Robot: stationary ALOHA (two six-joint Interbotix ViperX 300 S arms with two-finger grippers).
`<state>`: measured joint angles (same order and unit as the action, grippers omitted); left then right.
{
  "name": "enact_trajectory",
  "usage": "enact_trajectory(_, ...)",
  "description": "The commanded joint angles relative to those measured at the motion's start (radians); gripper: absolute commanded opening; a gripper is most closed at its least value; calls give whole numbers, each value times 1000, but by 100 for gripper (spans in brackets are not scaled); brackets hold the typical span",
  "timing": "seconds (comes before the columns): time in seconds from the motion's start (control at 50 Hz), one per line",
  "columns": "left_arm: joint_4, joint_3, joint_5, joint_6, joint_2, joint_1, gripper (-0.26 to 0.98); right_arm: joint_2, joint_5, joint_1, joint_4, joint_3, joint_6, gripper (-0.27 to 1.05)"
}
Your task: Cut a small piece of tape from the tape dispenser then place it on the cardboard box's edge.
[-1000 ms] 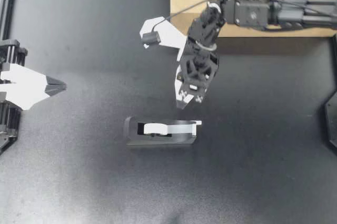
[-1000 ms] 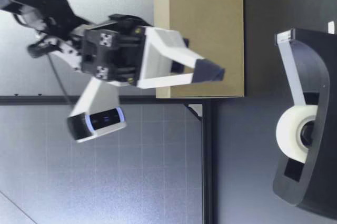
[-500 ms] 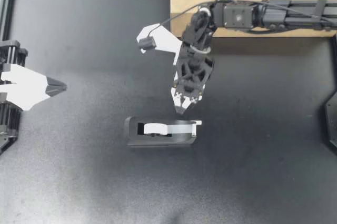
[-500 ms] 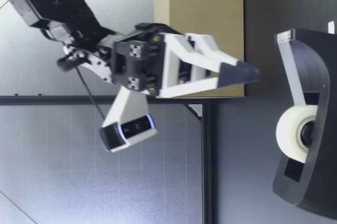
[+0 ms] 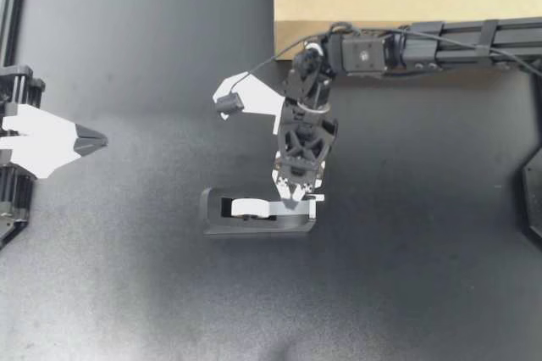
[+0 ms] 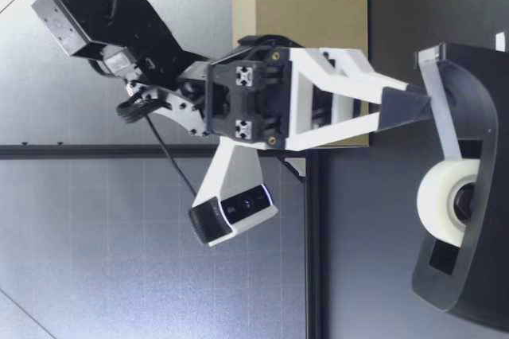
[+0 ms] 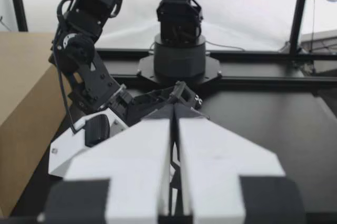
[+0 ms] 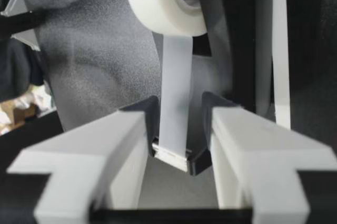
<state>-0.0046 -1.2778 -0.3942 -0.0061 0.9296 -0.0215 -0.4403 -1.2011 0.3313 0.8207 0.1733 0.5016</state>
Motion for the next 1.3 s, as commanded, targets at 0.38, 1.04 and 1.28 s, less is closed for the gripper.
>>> enact_trajectory(0.38, 0, 12, -8, -11, -6, -2, -12, 23, -21, -20, 5, -18, 2, 30)
enact_trajectory(1.04, -2, 12, -8, -12, -6, -2, -12, 72, 31, -18, -2, -20, -6, -10)
enact_trajectory(1.28, -2, 14, -8, -12, -8, -2, -12, 106, 25, -18, 0, 5, -14, -10)
